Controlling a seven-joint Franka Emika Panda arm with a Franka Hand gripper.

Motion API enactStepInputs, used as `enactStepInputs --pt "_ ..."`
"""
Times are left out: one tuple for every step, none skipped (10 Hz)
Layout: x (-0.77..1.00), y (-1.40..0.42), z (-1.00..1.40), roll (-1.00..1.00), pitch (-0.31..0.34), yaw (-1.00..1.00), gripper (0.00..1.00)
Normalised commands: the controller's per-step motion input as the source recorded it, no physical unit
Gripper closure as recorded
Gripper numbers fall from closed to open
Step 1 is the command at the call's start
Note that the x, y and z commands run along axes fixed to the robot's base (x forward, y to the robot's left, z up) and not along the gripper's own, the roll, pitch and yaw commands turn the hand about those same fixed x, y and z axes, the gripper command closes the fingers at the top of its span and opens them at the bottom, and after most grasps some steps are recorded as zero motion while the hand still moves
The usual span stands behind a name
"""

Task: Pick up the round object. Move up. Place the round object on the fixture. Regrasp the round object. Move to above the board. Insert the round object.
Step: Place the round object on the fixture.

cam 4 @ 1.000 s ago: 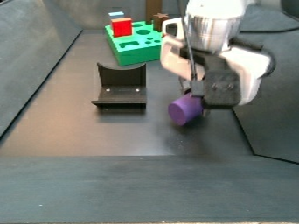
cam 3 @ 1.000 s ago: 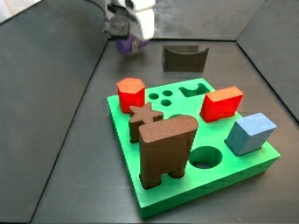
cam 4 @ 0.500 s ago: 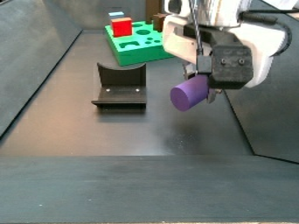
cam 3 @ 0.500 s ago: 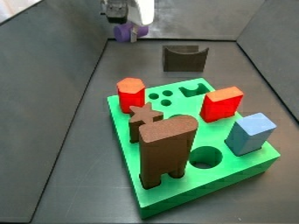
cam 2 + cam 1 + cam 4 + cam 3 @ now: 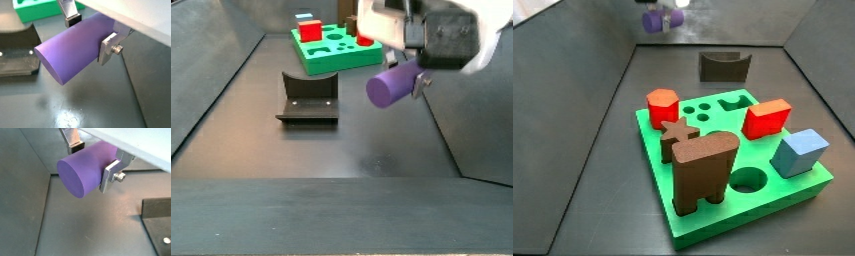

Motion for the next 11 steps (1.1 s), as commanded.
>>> enactStepInputs --pt "-0.03 0.01 1.00 0.09 0.058 -0.02 1.00" --pt "-0.03 0.01 0.98 0.11 0.066 -0.01 1.00" --pt "-0.03 0.01 0.85 0.11 0.071 0.00 1.00" --pt "-0.02 0.00 0.71 0.11 0.074 0.01 1.00" --pt "-0.01 0.01 0.49 0.12 0.085 0.02 1.00" --pt "-0.01 0.01 0.40 0.11 0.087 0.02 1.00" --pt "-0.01 0.00 0.21 0.09 0.087 0.02 1.00" --pt "1.00 -0.52 -0.11 -0.10 0.037 1.00 1.00" --pt "1.00 -0.51 -0.14 -0.11 0.039 1.00 1.00" --pt "1.00 -0.43 -0.13 -0.12 0.036 1.00 1.00" --pt "1.00 -0.39 -0.12 -0.14 0.036 1.00 1.00"
